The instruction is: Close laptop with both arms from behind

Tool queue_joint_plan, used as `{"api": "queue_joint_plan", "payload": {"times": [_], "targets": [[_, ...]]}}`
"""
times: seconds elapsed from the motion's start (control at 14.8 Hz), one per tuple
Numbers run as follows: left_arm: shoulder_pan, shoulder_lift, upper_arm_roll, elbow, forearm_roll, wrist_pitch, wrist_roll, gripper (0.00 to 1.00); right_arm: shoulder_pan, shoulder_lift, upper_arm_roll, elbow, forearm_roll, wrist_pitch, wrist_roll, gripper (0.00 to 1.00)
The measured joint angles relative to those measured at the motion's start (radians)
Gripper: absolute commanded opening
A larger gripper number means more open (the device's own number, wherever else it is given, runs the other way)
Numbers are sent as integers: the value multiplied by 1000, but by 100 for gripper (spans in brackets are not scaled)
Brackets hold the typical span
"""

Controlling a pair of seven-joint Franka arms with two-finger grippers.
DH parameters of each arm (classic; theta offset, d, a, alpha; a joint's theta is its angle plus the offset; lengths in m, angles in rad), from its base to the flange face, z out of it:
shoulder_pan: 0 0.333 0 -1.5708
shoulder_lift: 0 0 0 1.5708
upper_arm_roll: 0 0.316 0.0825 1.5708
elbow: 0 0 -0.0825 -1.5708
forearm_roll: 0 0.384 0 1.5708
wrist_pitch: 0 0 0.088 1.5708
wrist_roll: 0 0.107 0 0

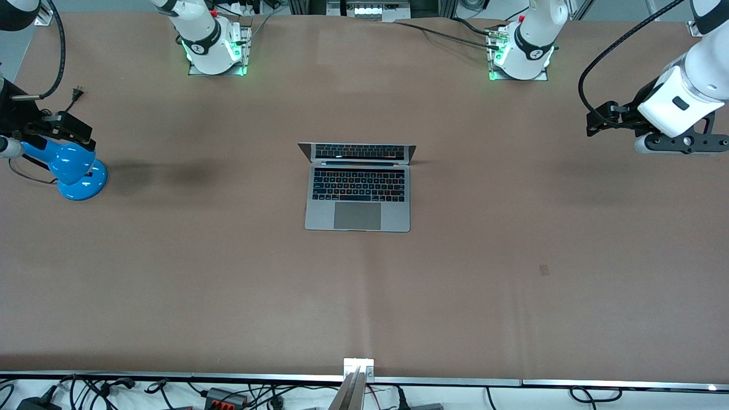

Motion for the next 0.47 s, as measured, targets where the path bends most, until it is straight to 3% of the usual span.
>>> {"api": "queue_joint_plan", "payload": {"times": [0.47], "targets": [[1,0,0,0,0,0,0,100,0,-1,-1,0,0,-12,0,100]]}}
